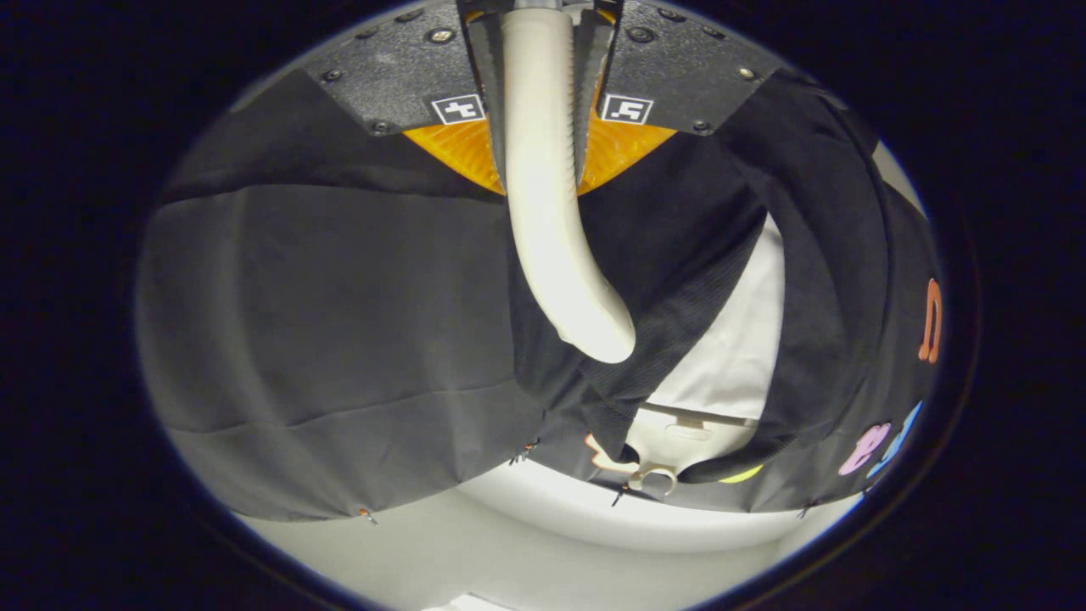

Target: Iron the clothes twice with a garment steamer, once on the left side and once on the right side.

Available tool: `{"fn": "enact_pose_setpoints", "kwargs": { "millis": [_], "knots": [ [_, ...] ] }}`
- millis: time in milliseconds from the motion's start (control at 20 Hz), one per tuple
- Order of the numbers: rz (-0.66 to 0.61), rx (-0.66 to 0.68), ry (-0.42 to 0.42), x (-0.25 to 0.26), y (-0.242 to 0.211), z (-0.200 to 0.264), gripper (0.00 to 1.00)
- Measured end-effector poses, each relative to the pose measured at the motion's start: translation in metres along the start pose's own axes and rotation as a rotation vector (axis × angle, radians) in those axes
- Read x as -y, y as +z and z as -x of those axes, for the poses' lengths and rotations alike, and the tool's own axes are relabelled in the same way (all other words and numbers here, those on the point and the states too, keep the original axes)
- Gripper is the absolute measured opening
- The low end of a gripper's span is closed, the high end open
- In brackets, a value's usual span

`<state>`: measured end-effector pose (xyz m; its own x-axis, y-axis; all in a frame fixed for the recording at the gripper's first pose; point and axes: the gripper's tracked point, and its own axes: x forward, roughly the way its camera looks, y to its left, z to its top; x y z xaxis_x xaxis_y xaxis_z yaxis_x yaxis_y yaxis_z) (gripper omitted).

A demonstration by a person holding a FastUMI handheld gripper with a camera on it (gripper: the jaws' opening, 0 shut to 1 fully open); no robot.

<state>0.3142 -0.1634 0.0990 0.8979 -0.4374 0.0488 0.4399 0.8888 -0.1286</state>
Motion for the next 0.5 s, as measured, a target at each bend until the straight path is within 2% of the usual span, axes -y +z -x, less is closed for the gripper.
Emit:
{"fn": "enact_pose_setpoints", "kwargs": {
  "millis": [500],
  "knots": [
    [0.035, -0.101, -0.007, 0.004, -0.055, 0.025, 0.37]
  ]
}}
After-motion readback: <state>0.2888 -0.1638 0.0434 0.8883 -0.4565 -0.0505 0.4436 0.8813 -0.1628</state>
